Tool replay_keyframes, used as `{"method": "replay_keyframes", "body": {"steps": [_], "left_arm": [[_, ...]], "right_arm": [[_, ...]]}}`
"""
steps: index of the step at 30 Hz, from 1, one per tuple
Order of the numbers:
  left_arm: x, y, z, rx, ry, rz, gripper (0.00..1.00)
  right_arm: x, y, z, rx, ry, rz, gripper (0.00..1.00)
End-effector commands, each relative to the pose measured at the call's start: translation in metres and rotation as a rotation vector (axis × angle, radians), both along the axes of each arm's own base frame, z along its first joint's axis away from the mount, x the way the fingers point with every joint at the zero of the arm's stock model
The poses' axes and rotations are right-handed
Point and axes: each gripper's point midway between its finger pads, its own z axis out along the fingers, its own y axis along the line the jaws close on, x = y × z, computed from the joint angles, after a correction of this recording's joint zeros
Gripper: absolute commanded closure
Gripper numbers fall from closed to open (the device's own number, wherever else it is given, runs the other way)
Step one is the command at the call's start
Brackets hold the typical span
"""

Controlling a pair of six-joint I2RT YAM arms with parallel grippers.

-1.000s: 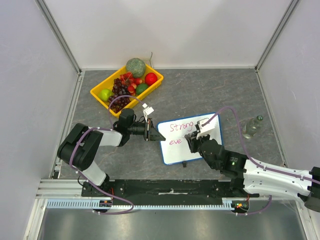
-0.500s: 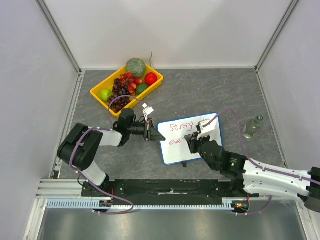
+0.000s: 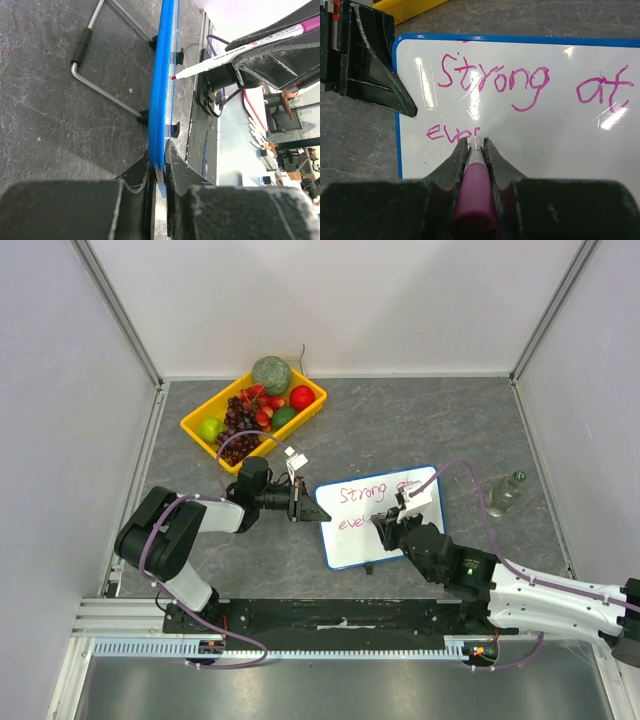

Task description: Write a sentence on the whiteboard

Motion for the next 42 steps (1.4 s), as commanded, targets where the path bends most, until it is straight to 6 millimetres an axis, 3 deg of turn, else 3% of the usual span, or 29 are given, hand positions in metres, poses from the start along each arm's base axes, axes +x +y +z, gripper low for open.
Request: {"method": "replay_keyframes", "body": {"steps": [1,15,29,42], "left_arm": [[0.002,0.003,-0.014,0.037,-0.032,0.013,0.98],[0.002,0.003,-0.014,0.037,-0.034,0.014,0.98],[0.002,0.003,-0.013,0.035,-0.037,0.014,0.98],[0.002,0.003,-0.013,0.035,-0.037,0.014,0.98]], "right_arm": [[-0.004,-0.01,-0.018,-0.05,0.036,-0.006,1.0],[-0.006,-0.008,-0.017,-0.039,0.043,0.01,1.0],[0.009,-0.006,0.015,-0.013,-0.039,-0.048,1.0],[0.014,-0.01,0.021,-0.005,-0.056,-0.086,1.0]]}}
